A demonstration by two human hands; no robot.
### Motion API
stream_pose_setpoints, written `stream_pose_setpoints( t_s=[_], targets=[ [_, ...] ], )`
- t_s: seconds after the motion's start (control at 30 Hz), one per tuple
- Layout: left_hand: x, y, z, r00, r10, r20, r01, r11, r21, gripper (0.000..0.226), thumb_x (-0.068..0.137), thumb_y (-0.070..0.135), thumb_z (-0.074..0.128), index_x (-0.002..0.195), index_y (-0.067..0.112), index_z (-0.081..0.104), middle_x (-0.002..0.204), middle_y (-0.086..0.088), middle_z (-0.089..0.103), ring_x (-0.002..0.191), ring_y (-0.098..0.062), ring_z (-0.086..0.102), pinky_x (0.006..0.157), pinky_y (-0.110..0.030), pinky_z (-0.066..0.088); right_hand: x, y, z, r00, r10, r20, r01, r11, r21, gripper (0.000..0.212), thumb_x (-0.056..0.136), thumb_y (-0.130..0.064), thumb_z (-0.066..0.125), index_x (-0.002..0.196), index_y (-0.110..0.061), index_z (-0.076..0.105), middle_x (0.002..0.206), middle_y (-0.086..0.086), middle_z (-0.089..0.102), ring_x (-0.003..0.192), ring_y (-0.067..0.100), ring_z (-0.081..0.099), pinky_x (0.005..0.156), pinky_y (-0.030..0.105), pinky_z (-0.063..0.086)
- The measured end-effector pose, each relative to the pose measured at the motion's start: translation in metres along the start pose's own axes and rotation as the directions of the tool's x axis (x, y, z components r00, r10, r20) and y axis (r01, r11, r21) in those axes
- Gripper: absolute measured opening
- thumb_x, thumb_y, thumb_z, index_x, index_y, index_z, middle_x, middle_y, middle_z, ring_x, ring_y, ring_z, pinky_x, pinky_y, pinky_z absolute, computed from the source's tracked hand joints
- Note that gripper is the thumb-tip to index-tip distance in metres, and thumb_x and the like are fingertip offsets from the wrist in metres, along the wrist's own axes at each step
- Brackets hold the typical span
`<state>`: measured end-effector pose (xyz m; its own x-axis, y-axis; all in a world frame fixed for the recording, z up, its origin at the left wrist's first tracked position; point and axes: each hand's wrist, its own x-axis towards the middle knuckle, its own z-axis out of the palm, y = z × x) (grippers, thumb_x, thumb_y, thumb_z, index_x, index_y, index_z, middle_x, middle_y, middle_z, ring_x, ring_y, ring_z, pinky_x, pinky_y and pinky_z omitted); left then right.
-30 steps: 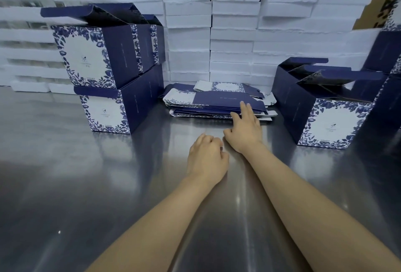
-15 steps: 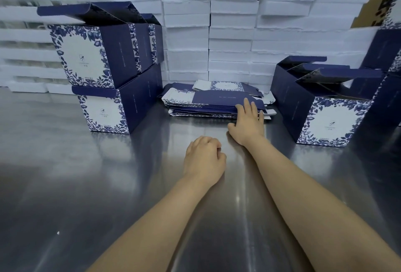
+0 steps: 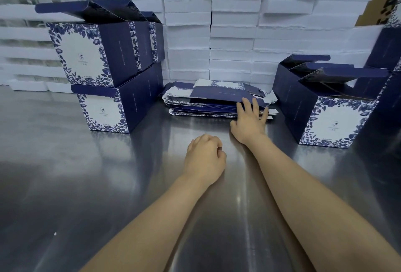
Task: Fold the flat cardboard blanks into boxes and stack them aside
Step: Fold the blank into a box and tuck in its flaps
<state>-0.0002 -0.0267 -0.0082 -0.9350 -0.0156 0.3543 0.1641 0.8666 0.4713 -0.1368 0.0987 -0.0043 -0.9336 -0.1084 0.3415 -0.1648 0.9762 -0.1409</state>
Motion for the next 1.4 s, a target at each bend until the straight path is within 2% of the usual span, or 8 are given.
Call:
stream_pose_setpoints(
  t_s=[0.1, 0.27, 0.47, 0.6, 0.77, 0.93, 1.17, 1.4],
  targets=[
    [0.004, 0.001, -0.001, 1.0, 0.016, 0.01, -0.016, 1.0, -0.004, 0.026, 0.093, 0.016, 0.047, 0.115, 0.014, 0.061, 0.12, 0.0, 0.056, 0.116, -0.019, 0.047, 0.102, -0.029, 0.032, -0.01, -0.006, -0.011, 0.935, -0.096, -0.342, 0.119, 0.992, 0.047, 0.045, 0.091, -0.015, 0.047, 0.136, -0.01, 0.047, 0.148, 0.005, 0.036, 0.146, 0.023, 0.02, 0.116, 0.055, -0.005],
    [0.007, -0.001, -0.004, 0.996, 0.002, -0.086, -0.02, 0.978, -0.209, 0.035, 0.093, 0.01, 0.05, 0.127, 0.009, 0.056, 0.132, -0.004, 0.052, 0.122, -0.022, 0.049, 0.106, -0.023, 0.032, -0.025, -0.016, -0.074, 0.527, 0.118, -0.841, 0.262, 0.919, 0.293, 0.02, 0.088, -0.009, 0.057, 0.098, -0.012, 0.074, 0.109, 0.001, 0.069, 0.099, 0.019, 0.063, 0.1, 0.04, 0.031],
    [0.009, -0.01, -0.016, 0.918, -0.392, -0.067, 0.21, 0.621, -0.755, 0.051, 0.102, 0.041, 0.039, 0.147, 0.018, 0.034, 0.147, -0.001, 0.041, 0.129, -0.011, 0.042, 0.114, -0.03, 0.028, -0.043, 0.004, -0.187, 0.768, 0.313, -0.559, 0.295, 0.602, 0.742, 0.027, 0.091, -0.01, 0.06, 0.116, -0.014, 0.07, 0.101, -0.002, 0.068, 0.096, 0.01, 0.062, 0.088, 0.022, 0.048],
    [0.007, -0.01, -0.027, 0.856, -0.502, 0.122, 0.259, 0.211, -0.943, 0.031, 0.098, 0.051, 0.036, 0.112, 0.031, 0.055, 0.118, 0.002, 0.058, 0.099, -0.016, 0.054, 0.082, -0.029, 0.043, -0.065, 0.02, -0.216, 0.965, 0.146, -0.217, 0.087, 0.603, 0.793, 0.076, 0.089, -0.006, 0.064, 0.152, -0.023, 0.026, 0.09, 0.0, 0.057, 0.077, 0.007, 0.056, 0.063, 0.011, 0.045],
    [0.007, -0.022, -0.037, 0.895, -0.364, 0.259, 0.225, -0.132, -0.965, 0.059, 0.101, 0.055, 0.023, 0.122, 0.014, 0.06, 0.113, -0.007, 0.069, 0.102, -0.023, 0.064, 0.084, -0.039, 0.049, -0.073, 0.023, -0.221, 0.993, 0.1, -0.068, -0.033, 0.761, 0.648, 0.063, 0.087, -0.005, 0.062, 0.146, -0.015, 0.04, 0.099, -0.001, 0.056, 0.076, 0.013, 0.054, 0.062, 0.024, 0.039],
    [0.003, -0.019, -0.038, 0.929, -0.271, 0.254, 0.277, 0.049, -0.96, 0.027, 0.1, 0.007, 0.044, 0.122, 0.003, 0.057, 0.107, -0.008, 0.069, 0.096, -0.02, 0.065, 0.082, -0.03, 0.054, -0.084, 0.004, -0.221, 0.989, -0.122, -0.084, 0.148, 0.787, 0.599, 0.048, 0.09, -0.018, 0.062, 0.137, -0.018, 0.053, 0.077, -0.008, 0.058, 0.054, 0.006, 0.052, 0.045, 0.013, 0.041],
    [-0.002, -0.02, -0.051, 0.916, -0.19, 0.354, 0.34, -0.101, -0.935, 0.034, 0.104, 0.02, 0.035, 0.129, 0.009, 0.055, 0.11, -0.01, 0.061, 0.079, -0.018, 0.066, 0.076, -0.032, 0.051, -0.076, -0.037, -0.159, 0.971, -0.219, -0.091, 0.237, 0.905, 0.352, 0.022, 0.086, -0.046, 0.063, 0.087, -0.024, 0.061, 0.086, -0.007, 0.057, 0.084, 0.018, 0.055, 0.072, 0.032, 0.042],
    [0.002, -0.035, -0.052, 0.835, -0.285, 0.471, 0.493, 0.01, -0.87, 0.023, 0.096, 0.018, 0.05, 0.093, 0.006, 0.069, 0.08, -0.01, 0.074, 0.066, -0.021, 0.072, 0.053, -0.025, 0.055, -0.087, -0.033, -0.038, 0.902, -0.311, 0.3, 0.245, 0.94, 0.238, 0.053, 0.106, -0.039, 0.02, 0.154, -0.017, 0.02, 0.16, 0.005, 0.021, 0.147, 0.019, 0.019, 0.118, 0.041, 0.011]
  ],
)
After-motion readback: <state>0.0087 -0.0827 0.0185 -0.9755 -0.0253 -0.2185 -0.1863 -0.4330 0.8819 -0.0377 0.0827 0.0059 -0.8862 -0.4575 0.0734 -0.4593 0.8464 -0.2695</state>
